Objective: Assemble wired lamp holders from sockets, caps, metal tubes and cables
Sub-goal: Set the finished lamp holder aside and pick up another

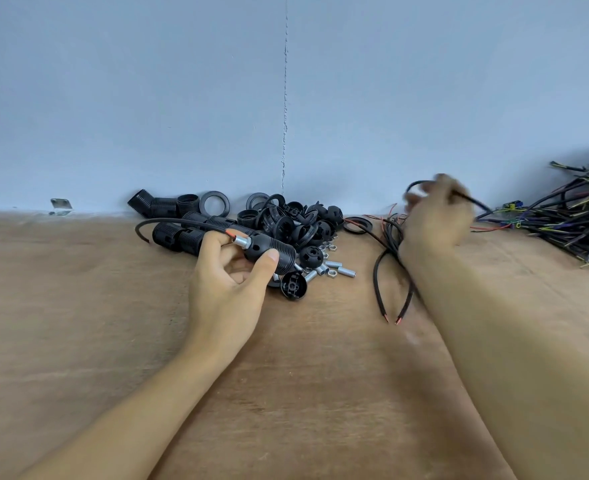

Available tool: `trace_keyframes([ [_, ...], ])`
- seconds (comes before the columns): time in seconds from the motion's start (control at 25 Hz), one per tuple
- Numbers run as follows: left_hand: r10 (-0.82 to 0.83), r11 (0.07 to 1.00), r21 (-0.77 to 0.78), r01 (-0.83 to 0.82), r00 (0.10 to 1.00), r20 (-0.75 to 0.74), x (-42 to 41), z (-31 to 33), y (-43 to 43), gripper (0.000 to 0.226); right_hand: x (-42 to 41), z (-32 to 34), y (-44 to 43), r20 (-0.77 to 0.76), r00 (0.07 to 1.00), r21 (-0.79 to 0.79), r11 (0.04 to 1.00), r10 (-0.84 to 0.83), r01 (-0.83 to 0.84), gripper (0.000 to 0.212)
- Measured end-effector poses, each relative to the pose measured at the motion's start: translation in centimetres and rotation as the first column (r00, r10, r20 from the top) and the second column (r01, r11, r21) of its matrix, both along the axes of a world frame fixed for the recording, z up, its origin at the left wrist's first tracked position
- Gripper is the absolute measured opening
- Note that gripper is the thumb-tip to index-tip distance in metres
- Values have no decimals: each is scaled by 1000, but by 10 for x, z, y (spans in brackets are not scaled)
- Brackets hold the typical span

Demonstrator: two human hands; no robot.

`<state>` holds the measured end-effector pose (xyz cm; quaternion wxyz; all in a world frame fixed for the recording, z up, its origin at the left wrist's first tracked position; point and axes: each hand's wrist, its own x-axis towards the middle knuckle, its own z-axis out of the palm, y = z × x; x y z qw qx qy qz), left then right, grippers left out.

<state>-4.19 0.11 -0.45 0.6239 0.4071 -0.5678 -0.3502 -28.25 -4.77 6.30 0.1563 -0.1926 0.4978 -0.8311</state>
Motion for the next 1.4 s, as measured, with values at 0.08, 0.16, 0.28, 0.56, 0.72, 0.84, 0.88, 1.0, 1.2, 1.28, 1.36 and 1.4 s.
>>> trace_keyframes([
  [0.08,-2,1000,-1,2,1000,6,-1,0,0,27,-27,25,9,518,855,-177,976,-16,125,25],
  [0.16,-9,1000,3,9,1000,15,-1,-1,-1,26,-46,28,15,736,676,-204,964,38,168,33],
  [0.28,-10,1000,5,10,1000,19,0,1,0,26,-37,4,14,617,777,-204,979,122,9,49],
  [0.56,-18,999,32,17,1000,25,-1,2,2,28,0,-31,-13,-570,716,598,801,402,27,22],
  [0.72,-28,998,59,29,999,-16,0,2,2,39,12,-39,-27,-706,266,702,595,656,392,40],
  [0.84,-37,996,81,38,999,-5,1,4,3,44,15,-41,-38,-685,168,665,513,709,543,34],
  [0.88,-45,996,78,45,999,-3,1,4,4,43,14,-40,-40,-684,166,660,506,710,555,32],
  [1.0,-59,997,59,58,998,2,1,5,5,39,7,-37,-43,-709,132,631,538,693,559,28],
  [1.2,-97,992,76,99,995,-35,-2,7,8,33,-5,-35,-40,-786,498,547,788,367,281,28],
  [1.28,-148,978,132,160,984,-97,-2,8,6,27,-4,-26,-37,-688,670,490,859,278,147,29],
  [1.36,-200,954,179,239,956,-212,-1,9,4,23,3,-14,-32,-620,750,433,897,228,85,28],
  [1.4,-203,949,186,254,945,-256,0,9,2,23,8,-7,-29,-576,787,413,909,220,49,28],
])
